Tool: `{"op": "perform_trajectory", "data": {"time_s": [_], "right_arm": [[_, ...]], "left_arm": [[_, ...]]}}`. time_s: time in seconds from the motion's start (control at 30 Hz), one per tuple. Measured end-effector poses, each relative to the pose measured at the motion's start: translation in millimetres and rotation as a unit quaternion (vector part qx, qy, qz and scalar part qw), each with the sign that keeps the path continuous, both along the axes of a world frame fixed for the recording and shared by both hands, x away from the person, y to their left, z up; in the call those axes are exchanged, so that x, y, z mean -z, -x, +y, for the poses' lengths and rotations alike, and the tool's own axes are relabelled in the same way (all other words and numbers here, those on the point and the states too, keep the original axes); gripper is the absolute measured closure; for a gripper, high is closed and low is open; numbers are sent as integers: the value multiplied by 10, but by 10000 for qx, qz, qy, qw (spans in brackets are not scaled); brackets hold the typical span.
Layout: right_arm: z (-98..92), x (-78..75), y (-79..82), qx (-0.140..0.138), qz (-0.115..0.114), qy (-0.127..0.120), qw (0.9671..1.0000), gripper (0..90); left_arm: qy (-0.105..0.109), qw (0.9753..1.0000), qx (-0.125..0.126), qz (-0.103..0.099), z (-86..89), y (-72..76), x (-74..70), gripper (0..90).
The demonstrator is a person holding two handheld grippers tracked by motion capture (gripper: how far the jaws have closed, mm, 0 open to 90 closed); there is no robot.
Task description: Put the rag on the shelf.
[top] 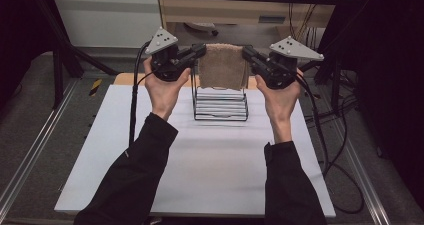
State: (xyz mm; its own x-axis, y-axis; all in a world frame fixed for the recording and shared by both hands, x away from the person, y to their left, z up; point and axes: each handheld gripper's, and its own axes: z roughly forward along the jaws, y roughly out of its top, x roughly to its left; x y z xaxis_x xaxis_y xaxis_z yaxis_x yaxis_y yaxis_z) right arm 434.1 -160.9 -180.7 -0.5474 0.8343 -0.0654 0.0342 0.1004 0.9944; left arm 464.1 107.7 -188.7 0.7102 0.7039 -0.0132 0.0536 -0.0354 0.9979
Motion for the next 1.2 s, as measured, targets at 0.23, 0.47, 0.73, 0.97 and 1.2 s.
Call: {"op": "perform_trajectory", "data": {"time_s": [0.23,0.47,0.73,0.97,1.2], "right_arm": [[-4,-80,-75,14,-58,17,10000,865],[9,-172,-177,13,-149,19,9999,865],[6,-248,-338,-14,-227,-81,9997,865],[-19,-307,-423,4,-288,-131,9995,866],[-34,-327,-540,55,-310,-116,9994,865]], "left_arm": [[-2,10000,-64,-26,-11,-74,-77,861],[47,9999,-140,-69,-10,-166,-170,861],[93,9996,-244,-65,-28,-277,-240,861],[28,9993,-331,-176,-81,-358,-338,861],[58,9993,-314,-182,-102,-482,-321,861]]}}
